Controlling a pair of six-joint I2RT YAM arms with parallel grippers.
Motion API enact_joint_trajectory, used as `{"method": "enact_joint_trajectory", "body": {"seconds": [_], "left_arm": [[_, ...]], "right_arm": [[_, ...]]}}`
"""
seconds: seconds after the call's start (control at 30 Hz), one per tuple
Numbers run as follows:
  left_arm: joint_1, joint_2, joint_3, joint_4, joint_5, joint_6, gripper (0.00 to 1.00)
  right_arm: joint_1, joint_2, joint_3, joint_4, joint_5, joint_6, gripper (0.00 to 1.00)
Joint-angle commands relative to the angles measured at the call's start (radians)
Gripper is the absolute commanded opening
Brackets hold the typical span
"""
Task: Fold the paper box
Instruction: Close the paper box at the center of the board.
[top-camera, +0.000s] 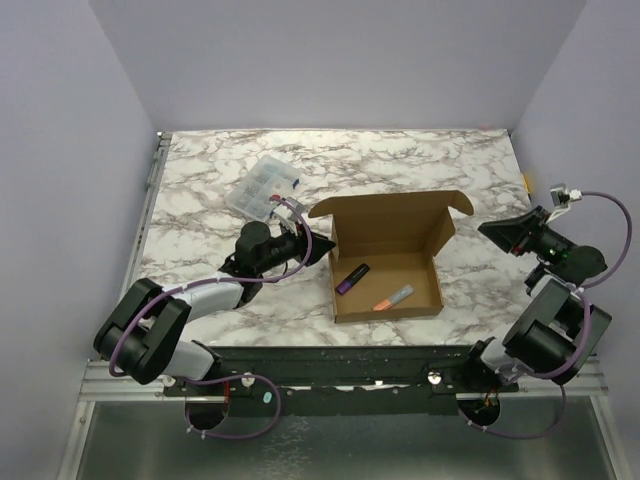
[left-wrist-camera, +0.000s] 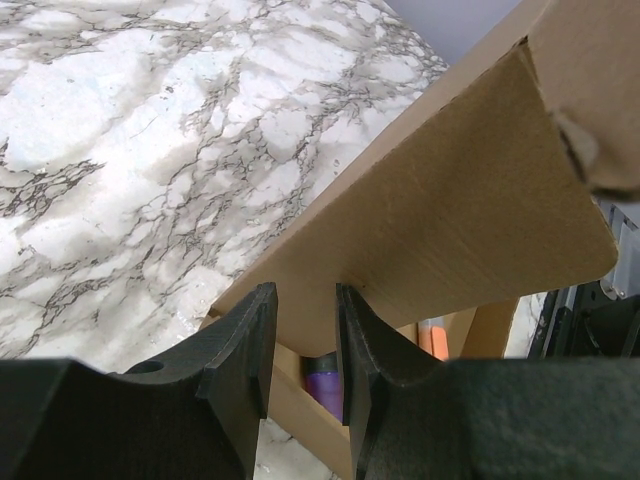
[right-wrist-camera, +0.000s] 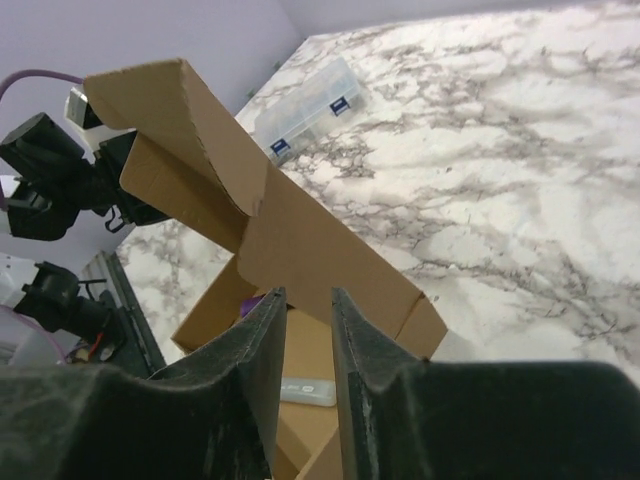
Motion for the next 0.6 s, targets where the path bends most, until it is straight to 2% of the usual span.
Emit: {"method": "enact_joint_trajectory", "body": {"seconds": [0.0, 0.23, 0.57], "left_arm": [[0.008, -0.017, 0.005, 0.034, 0.039, 0.013, 0.35], [0.008, -0.031, -0.004, 0.034, 0.039, 0.011, 0.35], [0.011, -0.039, -0.011, 0.034, 0.035, -0.013, 0.36]], "right_arm": [[0.014, 0.042, -0.049, 0.270, -0.272, -0.103, 0.28], [0.111, 0.169, -0.025, 0.270, -0.219, -0.081, 0.26], [0.281, 0.255, -0.024, 0.270, -0.188, -0.006, 0.26]]}}
